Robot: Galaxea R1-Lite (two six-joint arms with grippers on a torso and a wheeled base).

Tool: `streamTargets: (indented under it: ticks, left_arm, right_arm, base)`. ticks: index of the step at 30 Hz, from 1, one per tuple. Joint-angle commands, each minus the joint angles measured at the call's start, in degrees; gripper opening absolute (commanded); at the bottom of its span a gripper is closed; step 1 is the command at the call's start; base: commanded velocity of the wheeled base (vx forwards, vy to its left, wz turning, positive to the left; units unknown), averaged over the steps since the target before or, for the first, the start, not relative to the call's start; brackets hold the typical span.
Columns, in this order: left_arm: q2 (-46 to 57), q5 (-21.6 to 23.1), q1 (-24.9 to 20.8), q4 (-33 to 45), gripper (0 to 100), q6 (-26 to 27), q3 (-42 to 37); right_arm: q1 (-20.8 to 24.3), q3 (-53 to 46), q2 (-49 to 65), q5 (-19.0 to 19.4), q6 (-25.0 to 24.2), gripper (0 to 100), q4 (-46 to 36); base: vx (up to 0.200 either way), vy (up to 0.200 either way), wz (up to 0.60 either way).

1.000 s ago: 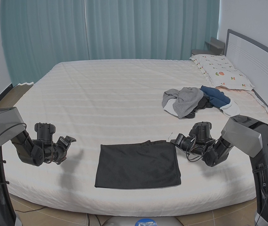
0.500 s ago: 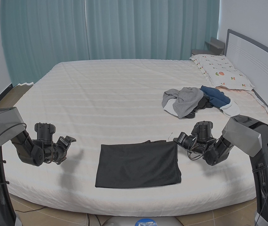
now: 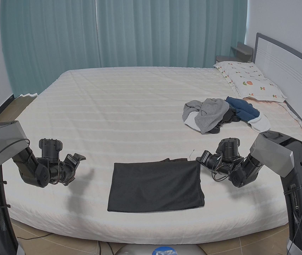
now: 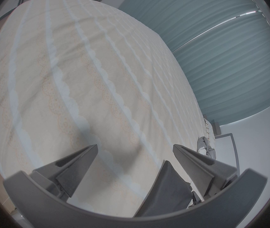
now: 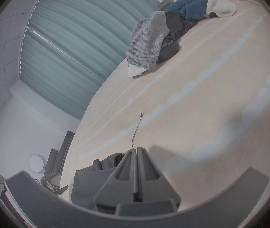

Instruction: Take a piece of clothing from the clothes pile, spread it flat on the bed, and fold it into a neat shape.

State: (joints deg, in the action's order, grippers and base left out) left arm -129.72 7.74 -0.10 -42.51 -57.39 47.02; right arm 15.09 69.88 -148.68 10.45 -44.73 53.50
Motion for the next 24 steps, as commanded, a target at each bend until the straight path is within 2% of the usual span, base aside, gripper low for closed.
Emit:
streamTargets:
  ticks: [1, 6, 10, 13, 18, 24]
  left_arm:
    - [-0.1, 0.0, 0.0, 0.0, 100, 0.0, 0.0]
    - [-0.1, 0.0, -0.1, 0.0, 100, 0.0, 0.0]
    - [-0.1, 0.0, -0.1, 0.1, 100, 0.0, 0.1]
    - [0.0, 0.1, -0.1, 0.1, 100, -0.1, 0.2]
    - [0.0, 0.1, -1.0, 0.5, 100, 0.0, 0.0]
    - [0.1, 0.1, -1.1, 0.5, 100, 0.2, -0.1]
  right_arm:
    - [0.0, 0.1, -0.5, 0.1, 0.0, 100, -0.1]
    - [-0.1, -0.4, 0.1, 0.3, -0.5, 100, 0.4]
    - [-1.1, -1.1, 0.8, 0.3, -2.9, 100, 0.5]
    - [-1.4, -4.5, 3.3, 0.2, -6.0, 100, 0.5]
    - [-0.6, -9.3, 8.7, 0.1, -6.7, 100, 0.4]
    - [0.9, -14.9, 9.9, -1.0, -7.0, 100, 0.7]
  base:
    - [0.0, 0.0, 0.0]
    - [0.0, 0.0, 0.0]
    - [0.0, 0.0, 0.0]
    - [0.0, 0.0, 0.0]
    - [0.0, 0.0, 0.0]
    - [-0.2, 0.0, 0.0]
